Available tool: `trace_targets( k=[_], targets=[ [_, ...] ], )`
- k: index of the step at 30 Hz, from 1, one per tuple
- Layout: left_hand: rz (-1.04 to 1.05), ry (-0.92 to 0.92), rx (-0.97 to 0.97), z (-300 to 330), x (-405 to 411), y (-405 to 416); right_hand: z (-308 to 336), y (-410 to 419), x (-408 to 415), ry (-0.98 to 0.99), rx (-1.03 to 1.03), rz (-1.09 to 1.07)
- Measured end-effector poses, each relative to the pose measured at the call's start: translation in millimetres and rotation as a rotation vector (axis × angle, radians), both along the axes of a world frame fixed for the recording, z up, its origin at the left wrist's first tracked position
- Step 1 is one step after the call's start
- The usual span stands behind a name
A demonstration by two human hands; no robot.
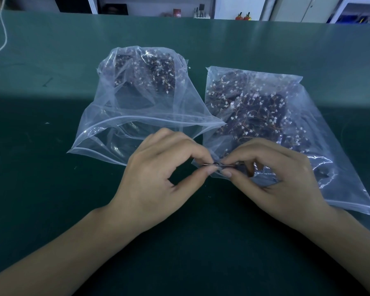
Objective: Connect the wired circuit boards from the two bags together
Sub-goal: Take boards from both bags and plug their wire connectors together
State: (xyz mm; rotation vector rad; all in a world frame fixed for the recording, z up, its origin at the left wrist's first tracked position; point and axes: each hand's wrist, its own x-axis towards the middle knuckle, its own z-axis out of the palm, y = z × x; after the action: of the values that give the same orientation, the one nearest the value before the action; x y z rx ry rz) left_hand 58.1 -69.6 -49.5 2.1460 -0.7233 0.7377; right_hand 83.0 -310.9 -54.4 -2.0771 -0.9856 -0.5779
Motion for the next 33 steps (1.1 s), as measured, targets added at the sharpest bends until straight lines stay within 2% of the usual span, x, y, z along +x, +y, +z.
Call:
trace_targets(
  k=[33],
  targets=[
    [-0.035, 0.007, 0.008, 2.0, -1.1, 0.0, 2.6, 0.9, -0.1, 0.033, -0.019, 0.013]
  ],
)
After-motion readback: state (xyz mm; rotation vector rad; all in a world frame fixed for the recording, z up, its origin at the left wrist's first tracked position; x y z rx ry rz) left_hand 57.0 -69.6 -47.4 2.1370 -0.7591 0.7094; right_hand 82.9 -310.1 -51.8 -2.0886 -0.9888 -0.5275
